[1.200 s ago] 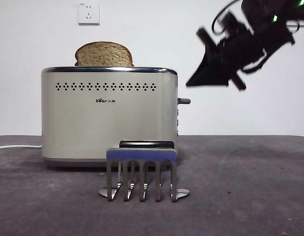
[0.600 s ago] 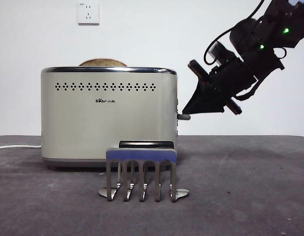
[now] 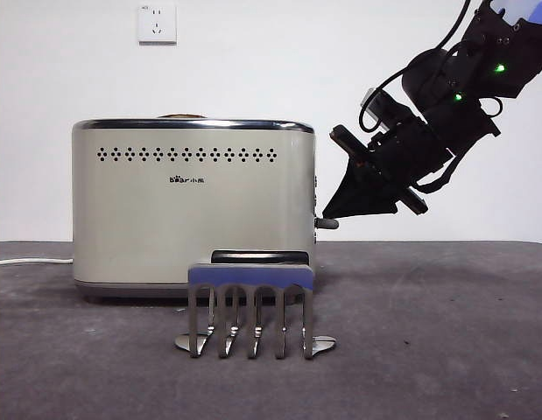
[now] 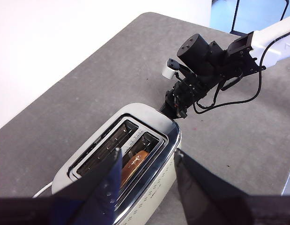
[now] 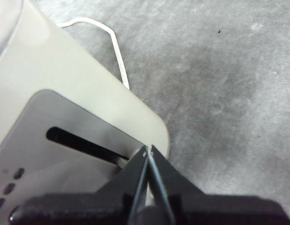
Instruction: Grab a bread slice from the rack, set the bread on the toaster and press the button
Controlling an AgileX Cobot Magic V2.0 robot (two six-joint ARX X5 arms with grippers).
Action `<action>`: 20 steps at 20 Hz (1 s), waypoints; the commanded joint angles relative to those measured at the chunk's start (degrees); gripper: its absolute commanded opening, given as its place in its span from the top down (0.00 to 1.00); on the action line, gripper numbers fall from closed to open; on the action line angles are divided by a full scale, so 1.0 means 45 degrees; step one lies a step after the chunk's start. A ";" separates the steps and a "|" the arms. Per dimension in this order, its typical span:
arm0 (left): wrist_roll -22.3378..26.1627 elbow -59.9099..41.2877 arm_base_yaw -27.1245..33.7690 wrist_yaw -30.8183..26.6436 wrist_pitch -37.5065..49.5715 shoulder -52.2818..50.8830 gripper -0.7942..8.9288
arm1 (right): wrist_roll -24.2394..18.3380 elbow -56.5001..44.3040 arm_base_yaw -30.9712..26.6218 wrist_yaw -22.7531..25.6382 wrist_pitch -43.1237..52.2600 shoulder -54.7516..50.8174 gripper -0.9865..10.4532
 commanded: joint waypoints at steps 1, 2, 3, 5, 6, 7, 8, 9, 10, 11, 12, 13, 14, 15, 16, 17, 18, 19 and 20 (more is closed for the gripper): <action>-0.0121 0.0010 -0.0005 -0.0010 -0.0015 -0.0019 0.73 | -0.0151 -0.0476 0.0384 -0.0121 -0.0952 0.0602 0.92; -0.0121 0.0010 -0.0005 -0.0010 -0.0015 -0.0019 0.73 | -0.0146 -0.0476 0.0393 -0.0121 -0.0952 0.0602 0.92; -0.0121 0.0010 -0.0005 -0.0010 -0.0015 -0.0019 0.73 | -0.0151 -0.0476 0.0393 -0.0126 -0.0952 0.0602 0.92; -0.0121 0.0010 -0.0005 -0.0010 -0.0015 -0.0019 0.73 | -0.0151 -0.0476 0.0389 -0.0121 -0.0957 0.0602 0.92; -0.0121 0.0010 -0.0005 -0.0015 -0.0015 -0.0019 0.73 | -0.0151 -0.0476 0.0389 -0.0117 -0.0947 0.0602 0.92; -0.0121 0.0010 -0.0005 -0.0010 -0.0015 -0.0019 0.73 | -0.0151 -0.0471 0.0389 -0.0117 -0.0923 0.0597 0.92; -0.0121 0.0010 -0.0005 -0.0015 -0.0015 -0.0019 0.73 | -0.0146 -0.0471 0.0369 -0.0092 -0.0894 0.0554 0.92; -0.0121 0.0010 -0.0005 -0.0010 -0.0015 -0.0019 0.73 | -0.0141 -0.0466 0.0340 -0.0092 -0.0826 0.0476 0.92; -0.0121 0.0010 -0.0005 -0.0010 -0.0015 -0.0019 0.73 | -0.0136 -0.0457 0.0272 -0.0102 -0.0821 0.0262 0.92; -0.0121 0.0010 -0.0005 -0.0010 -0.0015 -0.0019 0.73 | -0.0121 -0.0452 0.0233 -0.0078 -0.0792 0.0000 0.92; -0.0121 0.0010 -0.0005 -0.0010 -0.0015 -0.0019 0.73 | -0.0121 -0.0452 0.0180 -0.0063 -0.0729 -0.0466 0.92; -0.0121 0.0010 -0.0005 -0.0010 -0.0010 -0.0019 0.73 | -0.0121 -0.0423 0.0170 0.0151 -0.0656 -0.0889 0.92; -0.0121 0.0010 -0.0005 -0.0010 -0.0015 -0.0019 0.73 | -0.0126 -0.0403 0.0131 0.0568 -0.0641 -0.1559 0.92; -0.0121 0.0010 -0.0005 -0.0010 -0.0010 -0.0019 0.73 | -0.0141 -0.0384 0.0083 0.0811 -0.0641 -0.2147 0.92; -0.0121 0.0010 -0.0005 -0.0010 -0.0019 -0.0019 0.73 | -0.0146 -0.0379 0.0024 0.0957 -0.0656 -0.2909 0.92; -0.0121 0.0010 -0.0005 -0.0010 -0.0019 -0.0019 0.73 | -0.0141 -0.0379 -0.0015 0.0957 -0.0729 -0.3565 0.92; -0.0121 0.0010 -0.0005 -0.0005 -0.0044 -0.0019 0.73 | -0.0141 -0.0374 -0.0058 0.0918 -0.0933 -0.4405 0.92; -0.0121 0.0010 -0.0005 -0.0005 -0.0063 -0.0019 0.73 | -0.0141 -0.0374 -0.0068 0.0923 -0.1200 -0.5100 0.92; -0.0121 0.0010 -0.0005 0.0000 -0.0083 -0.0019 0.73 | -0.0151 -0.0374 -0.0063 0.0903 -0.1656 -0.5955 0.92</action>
